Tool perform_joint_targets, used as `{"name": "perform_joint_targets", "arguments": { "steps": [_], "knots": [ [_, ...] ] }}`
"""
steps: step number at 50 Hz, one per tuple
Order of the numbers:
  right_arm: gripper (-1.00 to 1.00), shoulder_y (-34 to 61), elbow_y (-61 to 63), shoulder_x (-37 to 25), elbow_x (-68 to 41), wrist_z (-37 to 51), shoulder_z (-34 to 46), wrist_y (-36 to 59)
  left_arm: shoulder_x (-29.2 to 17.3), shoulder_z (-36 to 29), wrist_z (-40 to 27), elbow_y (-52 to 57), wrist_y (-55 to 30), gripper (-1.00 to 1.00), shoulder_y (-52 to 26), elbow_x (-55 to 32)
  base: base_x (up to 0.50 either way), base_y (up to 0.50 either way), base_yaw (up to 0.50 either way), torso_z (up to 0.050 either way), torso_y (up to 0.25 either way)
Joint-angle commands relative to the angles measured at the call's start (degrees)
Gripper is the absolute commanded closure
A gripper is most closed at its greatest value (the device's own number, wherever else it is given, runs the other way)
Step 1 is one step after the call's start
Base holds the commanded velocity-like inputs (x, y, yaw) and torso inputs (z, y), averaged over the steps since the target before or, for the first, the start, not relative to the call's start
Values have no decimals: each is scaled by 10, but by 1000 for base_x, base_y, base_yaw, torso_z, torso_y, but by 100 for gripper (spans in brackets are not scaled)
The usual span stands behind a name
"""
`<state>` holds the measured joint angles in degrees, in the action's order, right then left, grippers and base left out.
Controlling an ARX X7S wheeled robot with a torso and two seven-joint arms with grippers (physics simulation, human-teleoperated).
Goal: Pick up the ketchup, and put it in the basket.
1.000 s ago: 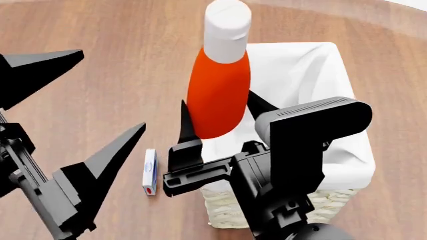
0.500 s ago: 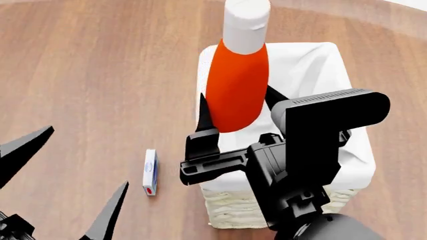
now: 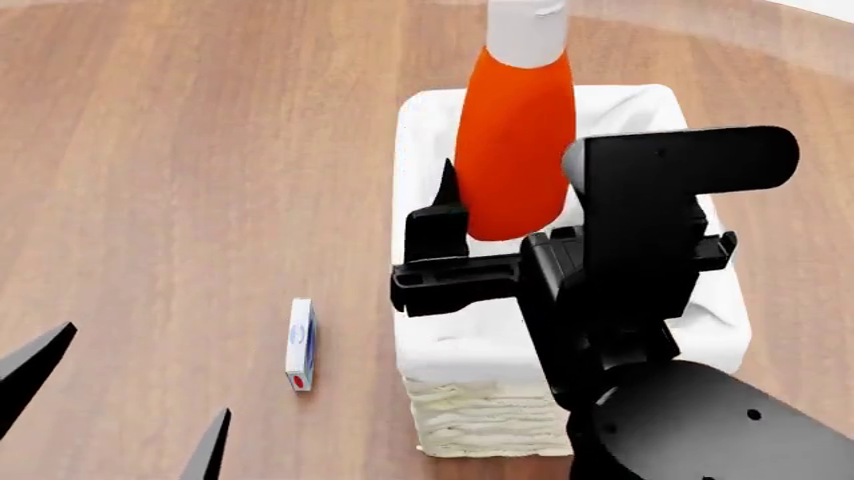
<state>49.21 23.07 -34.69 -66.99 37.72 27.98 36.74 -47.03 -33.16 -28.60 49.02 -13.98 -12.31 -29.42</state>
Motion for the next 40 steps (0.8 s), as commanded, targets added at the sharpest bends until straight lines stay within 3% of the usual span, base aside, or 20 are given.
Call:
{"name": "perform_joint_targets", "arguments": {
  "steps": [1, 5, 6, 7, 12, 19, 33, 40],
  "knots": [
    [100, 65, -35, 14, -25, 24, -20, 64, 17, 32, -3, -32, 36, -100, 18, 13, 0, 0, 0, 0, 0],
    [100, 76, -48, 16, -43, 34, -27, 73, 20, 34, 1, -48, 51, -100, 23, 13, 0, 0, 0, 0, 0],
    [100, 96, -64, 15, -56, 72, -14, 114, 20, 35, 1, -46, 51, -100, 23, 12, 0, 0, 0, 0, 0],
    [100, 88, -59, 17, -47, 42, -22, 88, 19, 34, 0, -44, 49, -100, 23, 13, 0, 0, 0, 0, 0],
    [100, 102, -76, 20, -73, 61, -24, 110, 17, 37, -4, -36, 48, -100, 23, 6, 0, 0, 0, 0, 0],
    [100, 140, -146, 37, -186, 128, -30, 178, 11, 44, -7, -36, 51, -100, 27, 4, 0, 0, 0, 0, 1],
    [100, 212, -243, 59, -270, 230, -7, 251, 11, 45, -9, -30, 52, -100, 26, -1, 0, 0, 0, 0, 0],
    [100, 242, -283, 73, -290, 240, 5, 271, 12, 44, -1, -30, 63, -100, 28, -4, 0, 0, 0, 0, 0]
  ]
}}
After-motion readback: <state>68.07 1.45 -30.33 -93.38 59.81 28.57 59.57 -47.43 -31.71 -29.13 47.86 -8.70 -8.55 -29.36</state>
